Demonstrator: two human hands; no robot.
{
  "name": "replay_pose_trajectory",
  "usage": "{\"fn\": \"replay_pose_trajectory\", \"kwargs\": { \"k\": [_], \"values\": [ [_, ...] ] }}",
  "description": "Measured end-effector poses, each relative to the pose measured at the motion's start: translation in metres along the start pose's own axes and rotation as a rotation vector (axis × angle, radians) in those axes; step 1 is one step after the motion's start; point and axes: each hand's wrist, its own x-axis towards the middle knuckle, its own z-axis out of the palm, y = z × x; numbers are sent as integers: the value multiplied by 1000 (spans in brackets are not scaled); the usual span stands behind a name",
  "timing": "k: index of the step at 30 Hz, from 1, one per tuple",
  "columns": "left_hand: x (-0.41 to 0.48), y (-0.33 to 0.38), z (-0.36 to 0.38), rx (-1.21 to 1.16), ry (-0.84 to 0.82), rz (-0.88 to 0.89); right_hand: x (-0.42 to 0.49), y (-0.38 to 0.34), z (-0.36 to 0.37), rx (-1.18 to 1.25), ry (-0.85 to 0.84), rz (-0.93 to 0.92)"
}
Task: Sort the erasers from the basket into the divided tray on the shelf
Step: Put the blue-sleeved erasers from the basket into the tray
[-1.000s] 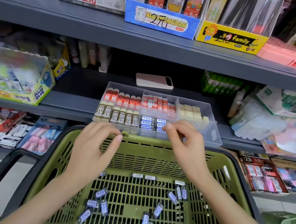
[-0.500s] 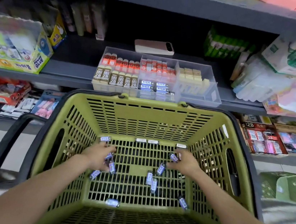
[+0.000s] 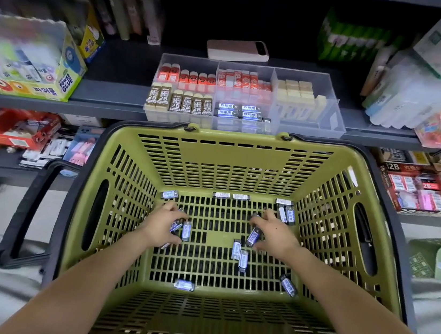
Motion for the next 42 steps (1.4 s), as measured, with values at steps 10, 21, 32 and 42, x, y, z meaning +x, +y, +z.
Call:
{"fn": "replay_pose_trajectory", "kwargs": {
  "k": [10, 21, 32, 42],
  "values": [
    [-4, 52, -27, -1426, -160, -333, -5, -12, -27, 480, 151, 50],
    [-4, 85, -24, -1801, -397, -422, -25, -91, -59, 726, 22, -309],
    [6, 78, 11, -1014, -331, -298, -1, -10, -26, -219, -98, -189],
    [14, 93, 32, -560, -334, -37, -35, -32, -1, 706, -279, 425]
  ]
}}
